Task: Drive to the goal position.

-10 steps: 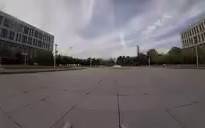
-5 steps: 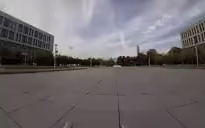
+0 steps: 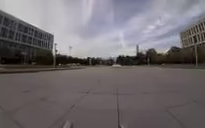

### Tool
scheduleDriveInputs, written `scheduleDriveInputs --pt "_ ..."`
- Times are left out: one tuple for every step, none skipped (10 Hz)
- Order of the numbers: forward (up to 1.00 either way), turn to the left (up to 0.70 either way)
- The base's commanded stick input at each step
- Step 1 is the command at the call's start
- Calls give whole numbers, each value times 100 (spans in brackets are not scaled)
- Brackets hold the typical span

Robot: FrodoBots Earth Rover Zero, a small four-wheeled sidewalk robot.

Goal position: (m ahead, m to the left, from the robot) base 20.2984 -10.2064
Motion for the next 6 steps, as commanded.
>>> scheduleDriveInputs --pt "-100 40" --pt "-100 40" --pt "-100 40" --pt "-15 29" --pt "0 1" --pt "86 -17"
